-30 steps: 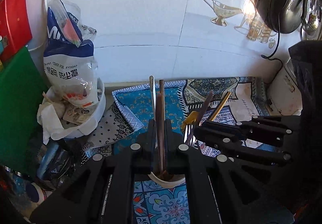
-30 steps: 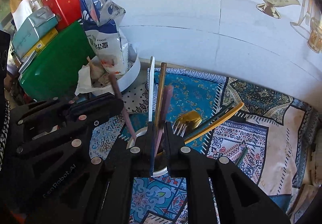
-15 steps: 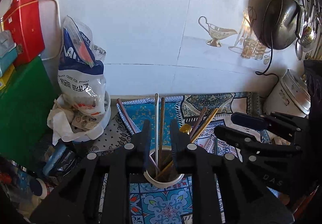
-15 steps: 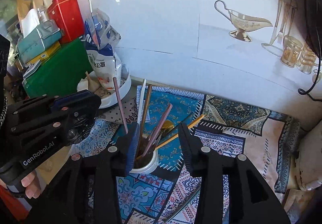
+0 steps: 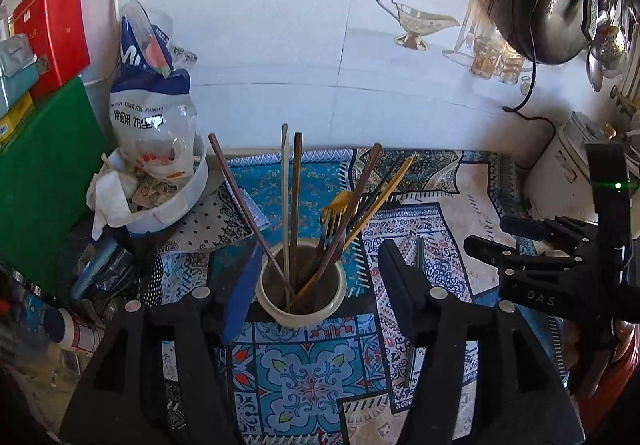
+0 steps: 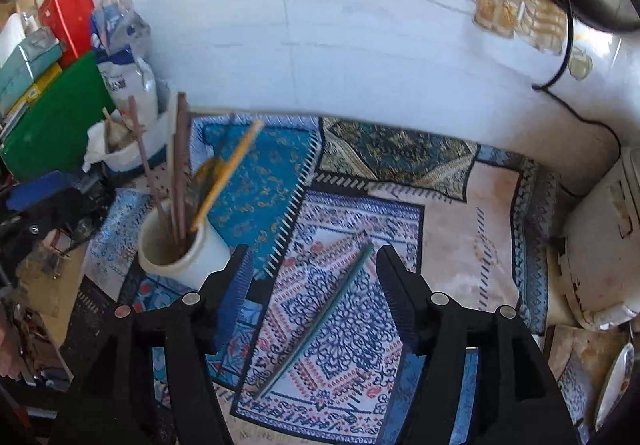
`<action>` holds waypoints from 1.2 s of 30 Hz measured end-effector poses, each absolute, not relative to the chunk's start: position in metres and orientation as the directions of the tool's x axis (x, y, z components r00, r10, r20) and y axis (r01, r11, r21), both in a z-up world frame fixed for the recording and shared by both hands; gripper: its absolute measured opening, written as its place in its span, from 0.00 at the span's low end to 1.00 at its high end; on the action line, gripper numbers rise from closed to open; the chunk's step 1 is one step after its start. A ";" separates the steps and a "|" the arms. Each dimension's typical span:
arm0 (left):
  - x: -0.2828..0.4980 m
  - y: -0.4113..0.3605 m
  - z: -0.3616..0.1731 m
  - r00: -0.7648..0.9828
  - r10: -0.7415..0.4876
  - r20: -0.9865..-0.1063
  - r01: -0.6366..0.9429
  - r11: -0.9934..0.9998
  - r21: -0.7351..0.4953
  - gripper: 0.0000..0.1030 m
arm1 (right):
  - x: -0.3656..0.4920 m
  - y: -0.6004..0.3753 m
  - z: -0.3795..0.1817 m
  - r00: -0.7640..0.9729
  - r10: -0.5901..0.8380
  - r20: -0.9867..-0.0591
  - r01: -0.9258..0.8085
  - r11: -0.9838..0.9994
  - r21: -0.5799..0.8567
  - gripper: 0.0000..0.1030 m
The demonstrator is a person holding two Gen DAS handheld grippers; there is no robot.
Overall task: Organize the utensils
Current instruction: 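Move both tools back over the teal chopsticks, then grasp a teal chopstick with the right tool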
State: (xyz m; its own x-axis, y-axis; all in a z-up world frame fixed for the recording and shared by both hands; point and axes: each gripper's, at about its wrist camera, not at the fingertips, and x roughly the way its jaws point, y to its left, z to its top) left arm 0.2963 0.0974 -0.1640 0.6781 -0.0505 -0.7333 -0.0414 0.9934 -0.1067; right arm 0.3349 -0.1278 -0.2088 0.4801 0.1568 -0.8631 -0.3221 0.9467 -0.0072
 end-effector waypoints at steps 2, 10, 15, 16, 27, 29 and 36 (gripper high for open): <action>0.292 0.095 -0.175 0.660 -0.040 -0.750 -0.055 0.993 -0.101 0.61 | 0.336 -0.138 -0.232 0.435 0.130 -0.891 -0.301 0.953 -0.008 0.58; 0.282 0.087 -0.225 0.560 0.004 -0.828 -0.095 0.994 -0.060 0.61 | 0.326 -0.155 -0.312 0.257 0.089 -0.962 -0.257 0.966 0.021 0.58; 0.275 0.076 -0.257 0.491 0.024 -0.871 -0.095 0.995 -0.027 0.61 | 0.329 -0.156 -0.343 0.183 0.115 -0.976 -0.216 0.974 0.075 0.58; 0.274 0.075 -0.262 0.479 0.017 -0.877 -0.093 0.995 -0.031 0.61 | 0.330 -0.156 -0.346 0.178 0.119 -0.977 -0.206 0.975 0.082 0.58; 0.275 0.051 -0.293 0.421 0.008 -0.907 -0.072 0.997 -0.025 0.61 | 0.325 -0.127 -0.354 0.274 0.027 -0.961 -0.269 0.962 -0.050 0.18; 0.277 0.046 -0.295 0.419 0.004 -0.908 -0.069 0.997 -0.027 0.61 | 0.323 -0.131 -0.354 0.276 0.031 -0.961 -0.272 0.961 -0.047 0.15; 0.288 0.028 -0.301 0.408 -0.012 -0.913 -0.056 0.998 -0.039 0.61 | 0.321 -0.183 -0.351 0.253 0.044 -0.966 -0.241 0.970 -0.019 0.11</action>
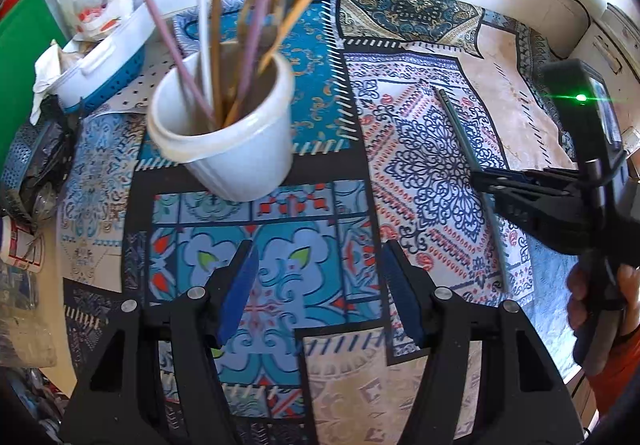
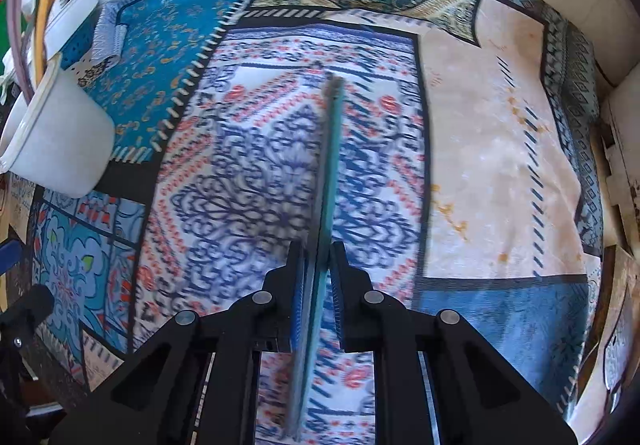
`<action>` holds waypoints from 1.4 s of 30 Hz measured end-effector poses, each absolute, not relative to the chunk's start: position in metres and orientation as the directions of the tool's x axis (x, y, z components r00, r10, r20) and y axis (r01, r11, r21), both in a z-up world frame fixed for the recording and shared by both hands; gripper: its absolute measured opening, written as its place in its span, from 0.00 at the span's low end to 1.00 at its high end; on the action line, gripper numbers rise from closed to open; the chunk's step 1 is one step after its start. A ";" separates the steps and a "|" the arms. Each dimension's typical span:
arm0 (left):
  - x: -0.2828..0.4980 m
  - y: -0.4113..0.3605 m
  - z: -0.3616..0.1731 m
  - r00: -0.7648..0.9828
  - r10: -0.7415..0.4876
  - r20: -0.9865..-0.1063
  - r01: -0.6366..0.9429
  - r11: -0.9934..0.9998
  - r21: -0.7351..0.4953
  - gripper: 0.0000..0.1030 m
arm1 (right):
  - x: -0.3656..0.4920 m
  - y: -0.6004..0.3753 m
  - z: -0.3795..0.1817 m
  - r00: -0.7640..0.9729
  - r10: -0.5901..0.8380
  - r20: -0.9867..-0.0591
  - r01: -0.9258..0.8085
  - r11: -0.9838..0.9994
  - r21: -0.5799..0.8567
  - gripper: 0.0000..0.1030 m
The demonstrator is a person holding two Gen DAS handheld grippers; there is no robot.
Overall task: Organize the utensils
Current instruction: 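Grasp a teal chopstick with the right tool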
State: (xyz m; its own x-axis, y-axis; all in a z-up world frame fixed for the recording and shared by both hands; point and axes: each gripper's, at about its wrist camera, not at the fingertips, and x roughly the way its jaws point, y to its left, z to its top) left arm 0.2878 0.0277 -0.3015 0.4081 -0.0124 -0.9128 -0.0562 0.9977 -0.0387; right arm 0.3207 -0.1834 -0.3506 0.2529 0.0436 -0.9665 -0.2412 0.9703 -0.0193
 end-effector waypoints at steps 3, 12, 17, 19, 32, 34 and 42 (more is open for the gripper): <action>0.292 0.020 -0.305 0.403 -0.017 -0.915 -0.058 0.997 -0.044 0.61 | 0.321 -0.209 -0.349 0.217 0.079 -0.973 -0.233 0.972 0.027 0.11; 0.301 0.001 -0.312 0.398 -0.030 -0.917 -0.061 0.996 -0.060 0.61 | 0.347 -0.258 -0.333 0.194 0.147 -0.970 -0.247 0.964 0.097 0.11; 0.301 0.001 -0.316 0.389 -0.027 -0.921 -0.076 0.995 -0.062 0.61 | 0.358 -0.236 -0.340 0.171 0.142 -0.975 -0.293 0.952 0.088 0.11; 0.300 0.002 -0.318 0.385 -0.024 -0.923 -0.087 0.994 -0.062 0.61 | 0.357 -0.230 -0.337 0.193 0.133 -0.972 -0.305 0.950 0.069 0.11; 0.299 0.010 -0.323 0.369 -0.019 -0.929 -0.135 0.988 -0.074 0.61 | 0.371 -0.204 -0.353 0.188 0.148 -0.971 -0.360 0.930 0.072 0.11; 0.301 0.009 -0.323 0.370 -0.021 -0.929 -0.131 0.989 -0.074 0.61 | 0.369 -0.207 -0.353 0.192 0.152 -0.969 -0.352 0.933 0.077 0.11; 0.312 -0.007 -0.322 0.366 -0.043 -0.930 -0.083 0.993 -0.078 0.61 | 0.363 -0.219 -0.344 0.266 0.081 -0.961 -0.357 0.934 -0.020 0.07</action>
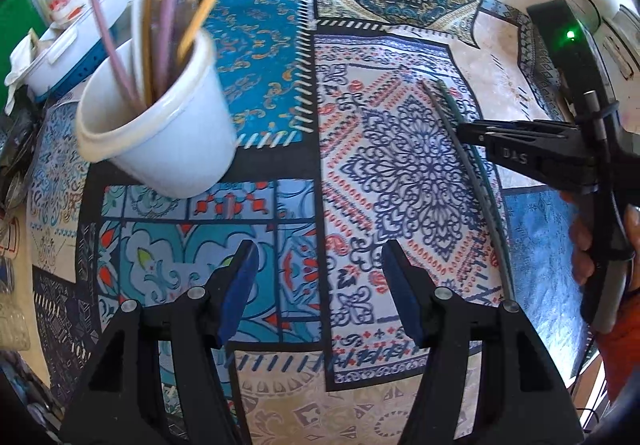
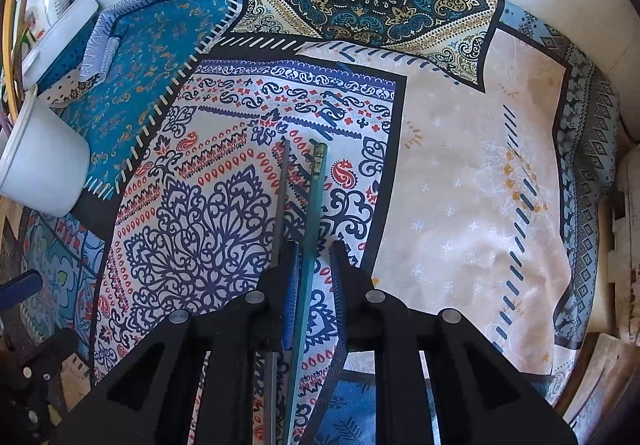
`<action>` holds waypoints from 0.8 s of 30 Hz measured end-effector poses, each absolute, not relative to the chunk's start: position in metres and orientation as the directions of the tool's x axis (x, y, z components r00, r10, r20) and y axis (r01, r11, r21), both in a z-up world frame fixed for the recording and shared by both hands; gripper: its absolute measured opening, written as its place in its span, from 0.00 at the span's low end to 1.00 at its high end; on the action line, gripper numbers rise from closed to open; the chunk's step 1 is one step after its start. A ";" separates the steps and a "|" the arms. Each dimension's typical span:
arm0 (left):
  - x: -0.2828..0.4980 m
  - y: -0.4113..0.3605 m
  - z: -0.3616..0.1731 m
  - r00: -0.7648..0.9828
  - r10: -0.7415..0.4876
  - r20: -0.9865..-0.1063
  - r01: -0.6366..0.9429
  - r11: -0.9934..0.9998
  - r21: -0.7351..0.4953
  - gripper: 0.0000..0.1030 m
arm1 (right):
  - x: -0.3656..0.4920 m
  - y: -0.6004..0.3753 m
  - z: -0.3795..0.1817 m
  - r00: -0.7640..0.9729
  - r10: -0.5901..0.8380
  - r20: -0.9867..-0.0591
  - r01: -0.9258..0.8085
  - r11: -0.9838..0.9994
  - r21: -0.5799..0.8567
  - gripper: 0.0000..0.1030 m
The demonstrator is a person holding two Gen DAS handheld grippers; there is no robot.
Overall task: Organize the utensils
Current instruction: 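Grasp a teal chopstick with the right tool, then grasp a grey chopstick with the left tool while the right tool lifts the teal one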
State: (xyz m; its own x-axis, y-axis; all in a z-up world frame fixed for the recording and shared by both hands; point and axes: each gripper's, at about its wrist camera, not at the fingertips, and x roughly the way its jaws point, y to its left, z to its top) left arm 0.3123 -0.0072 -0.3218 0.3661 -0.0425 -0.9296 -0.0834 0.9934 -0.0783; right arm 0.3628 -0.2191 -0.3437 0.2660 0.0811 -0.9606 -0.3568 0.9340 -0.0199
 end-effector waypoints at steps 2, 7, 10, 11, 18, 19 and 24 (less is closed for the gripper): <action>0.314 -0.012 -0.321 0.369 -0.048 -0.928 -0.066 0.995 -0.078 0.61 | 0.362 -0.220 -0.343 0.259 0.092 -0.961 -0.335 0.942 0.000 0.05; 0.316 -0.023 -0.318 0.381 -0.056 -0.923 -0.035 0.997 -0.075 0.61 | 0.374 -0.253 -0.342 0.222 0.096 -0.970 -0.266 0.963 0.035 0.06; 0.315 -0.025 -0.318 0.380 -0.060 -0.923 -0.034 0.996 -0.079 0.61 | 0.382 -0.262 -0.341 0.193 0.119 -0.974 -0.269 0.961 0.064 0.05; 0.316 -0.025 -0.320 0.378 -0.061 -0.924 -0.036 0.996 -0.080 0.61 | 0.385 -0.262 -0.342 0.186 0.118 -0.975 -0.276 0.959 0.063 0.06; 0.312 -0.018 -0.326 0.357 -0.081 -0.931 -0.067 0.991 -0.112 0.61 | 0.403 -0.237 -0.343 0.197 0.043 -0.979 -0.329 0.944 -0.024 0.06; 0.313 -0.019 -0.327 0.355 -0.074 -0.932 -0.073 0.992 -0.107 0.61 | 0.405 -0.234 -0.343 0.190 0.045 -0.981 -0.322 0.946 -0.019 0.06; 0.327 -0.027 -0.332 0.344 -0.080 -0.936 -0.072 0.991 -0.111 0.61 | 0.407 -0.248 -0.337 0.188 0.069 -0.980 -0.262 0.965 0.017 0.06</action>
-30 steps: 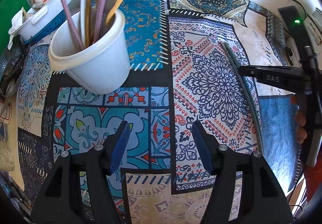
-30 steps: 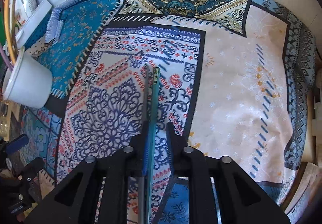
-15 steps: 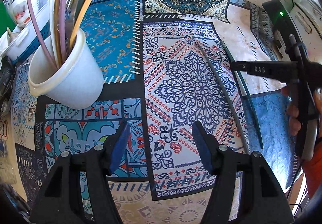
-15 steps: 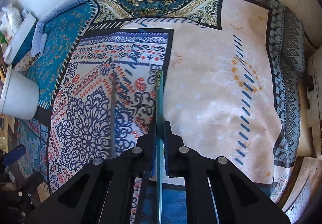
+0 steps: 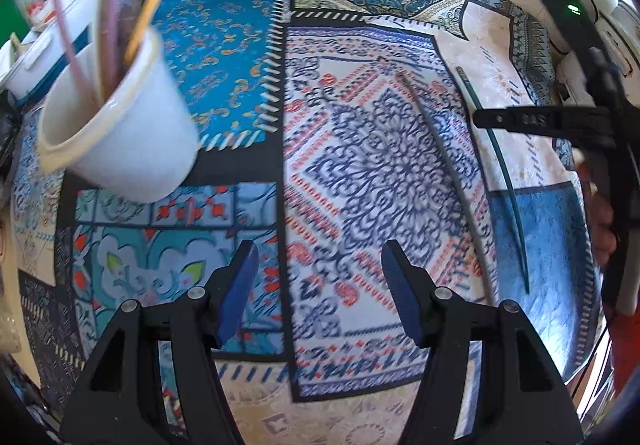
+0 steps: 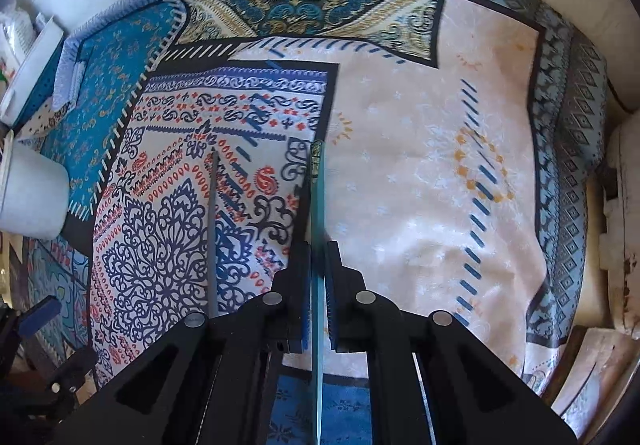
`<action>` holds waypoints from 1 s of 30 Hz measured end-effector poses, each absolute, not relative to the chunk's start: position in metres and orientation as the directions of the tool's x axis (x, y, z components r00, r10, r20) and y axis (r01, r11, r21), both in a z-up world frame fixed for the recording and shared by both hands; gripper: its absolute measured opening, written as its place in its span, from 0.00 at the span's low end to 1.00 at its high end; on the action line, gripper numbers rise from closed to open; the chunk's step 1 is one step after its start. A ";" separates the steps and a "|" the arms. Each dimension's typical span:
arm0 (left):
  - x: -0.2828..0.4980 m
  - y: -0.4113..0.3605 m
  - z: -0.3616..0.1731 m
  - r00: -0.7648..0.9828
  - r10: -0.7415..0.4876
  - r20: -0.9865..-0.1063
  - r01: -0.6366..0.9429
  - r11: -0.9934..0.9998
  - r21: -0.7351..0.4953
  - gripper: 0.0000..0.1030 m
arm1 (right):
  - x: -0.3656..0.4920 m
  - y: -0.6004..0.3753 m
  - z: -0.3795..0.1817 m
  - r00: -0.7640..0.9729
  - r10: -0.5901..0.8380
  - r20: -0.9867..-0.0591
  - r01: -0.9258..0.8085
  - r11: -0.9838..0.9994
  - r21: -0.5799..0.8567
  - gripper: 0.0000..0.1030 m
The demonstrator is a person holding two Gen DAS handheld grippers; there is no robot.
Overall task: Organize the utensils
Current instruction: 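Grasp a grey chopstick with the left tool while the right tool lifts the teal one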
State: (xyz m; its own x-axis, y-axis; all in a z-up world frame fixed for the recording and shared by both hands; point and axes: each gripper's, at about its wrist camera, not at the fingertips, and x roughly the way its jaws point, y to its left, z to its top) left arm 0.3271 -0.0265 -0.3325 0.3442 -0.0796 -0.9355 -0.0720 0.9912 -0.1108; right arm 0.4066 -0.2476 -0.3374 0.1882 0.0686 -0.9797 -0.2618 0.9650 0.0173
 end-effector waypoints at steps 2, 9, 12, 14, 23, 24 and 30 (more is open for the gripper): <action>0.337 -0.034 -0.334 0.338 -0.107 -0.935 -0.064 0.989 -0.136 0.61 | 0.402 -0.261 -0.327 0.204 0.099 -0.974 -0.235 0.971 0.049 0.06; 0.371 -0.075 -0.340 0.301 -0.193 -0.934 -0.001 0.979 -0.202 0.61 | 0.374 -0.300 -0.275 0.327 0.136 -0.935 -0.156 0.984 0.088 0.06; 0.385 -0.094 -0.348 0.280 -0.193 -0.940 0.028 0.981 -0.193 0.56 | 0.359 -0.313 -0.257 0.366 0.159 -0.917 -0.131 0.984 0.119 0.06; 0.392 -0.105 -0.353 0.272 -0.175 -0.946 0.049 0.984 -0.168 0.46 | 0.349 -0.324 -0.249 0.384 0.174 -0.907 -0.120 0.983 0.138 0.06; 0.419 -0.130 -0.355 0.315 -0.152 -0.937 0.172 0.980 -0.101 0.17 | 0.324 -0.350 -0.227 0.439 0.187 -0.879 -0.074 0.982 0.172 0.06; 0.424 -0.131 -0.355 0.313 -0.164 -0.935 0.177 0.978 -0.112 0.17 | 0.322 -0.353 -0.226 0.443 0.186 -0.877 -0.070 0.983 0.172 0.06; 0.446 -0.150 -0.355 0.297 -0.185 -0.937 0.204 0.971 -0.127 0.18 | 0.315 -0.366 -0.224 0.455 0.187 -0.871 -0.042 0.981 0.188 0.06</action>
